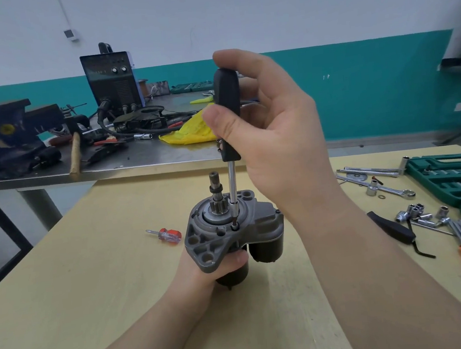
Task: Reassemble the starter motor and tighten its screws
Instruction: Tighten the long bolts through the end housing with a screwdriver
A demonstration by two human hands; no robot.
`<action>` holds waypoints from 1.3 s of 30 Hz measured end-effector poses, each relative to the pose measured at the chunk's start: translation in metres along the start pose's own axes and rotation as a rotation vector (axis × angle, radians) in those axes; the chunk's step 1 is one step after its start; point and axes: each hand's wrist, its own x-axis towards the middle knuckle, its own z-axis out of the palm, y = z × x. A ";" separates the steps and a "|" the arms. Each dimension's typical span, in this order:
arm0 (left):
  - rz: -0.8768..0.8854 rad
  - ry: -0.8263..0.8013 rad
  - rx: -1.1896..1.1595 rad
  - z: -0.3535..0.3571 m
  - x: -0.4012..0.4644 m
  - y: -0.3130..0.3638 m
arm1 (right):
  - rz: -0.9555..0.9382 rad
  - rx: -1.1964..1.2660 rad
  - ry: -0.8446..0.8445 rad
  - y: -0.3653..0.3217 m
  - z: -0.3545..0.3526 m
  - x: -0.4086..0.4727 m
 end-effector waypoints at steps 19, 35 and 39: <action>-0.035 -0.018 0.002 -0.003 0.001 -0.013 | 0.069 0.149 0.015 -0.001 -0.002 -0.002; -0.084 -0.089 0.062 -0.005 -0.012 -0.005 | 0.022 0.067 0.033 -0.002 -0.001 -0.002; -0.105 -0.022 0.020 -0.003 -0.007 0.000 | -0.006 0.009 0.030 0.001 0.001 -0.001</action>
